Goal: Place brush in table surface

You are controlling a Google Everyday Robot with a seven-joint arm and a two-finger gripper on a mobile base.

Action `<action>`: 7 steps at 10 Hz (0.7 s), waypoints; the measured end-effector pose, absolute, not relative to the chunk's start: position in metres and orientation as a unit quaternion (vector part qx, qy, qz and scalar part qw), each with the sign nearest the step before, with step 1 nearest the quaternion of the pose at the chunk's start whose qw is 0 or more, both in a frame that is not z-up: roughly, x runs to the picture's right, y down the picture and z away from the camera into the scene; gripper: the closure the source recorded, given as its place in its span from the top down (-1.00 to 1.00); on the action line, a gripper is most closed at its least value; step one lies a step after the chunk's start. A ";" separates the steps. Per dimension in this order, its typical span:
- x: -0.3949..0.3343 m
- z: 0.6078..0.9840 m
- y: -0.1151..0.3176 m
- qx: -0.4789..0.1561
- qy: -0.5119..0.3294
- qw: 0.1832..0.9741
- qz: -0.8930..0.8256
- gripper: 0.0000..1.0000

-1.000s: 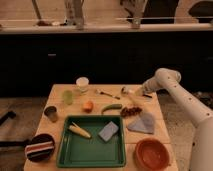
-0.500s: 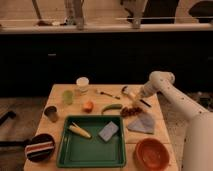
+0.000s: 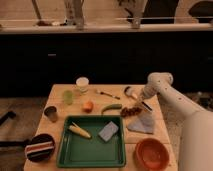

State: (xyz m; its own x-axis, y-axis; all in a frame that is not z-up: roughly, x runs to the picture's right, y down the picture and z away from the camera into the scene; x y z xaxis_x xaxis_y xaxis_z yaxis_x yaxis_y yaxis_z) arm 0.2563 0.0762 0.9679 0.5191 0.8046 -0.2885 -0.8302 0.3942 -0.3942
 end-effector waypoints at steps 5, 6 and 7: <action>0.256 0.964 0.063 -0.252 0.010 0.835 0.489 -0.91; 0.256 0.964 0.064 -0.252 0.010 0.835 0.489 -0.73; 0.255 0.965 0.063 -0.252 0.010 0.835 0.488 -0.49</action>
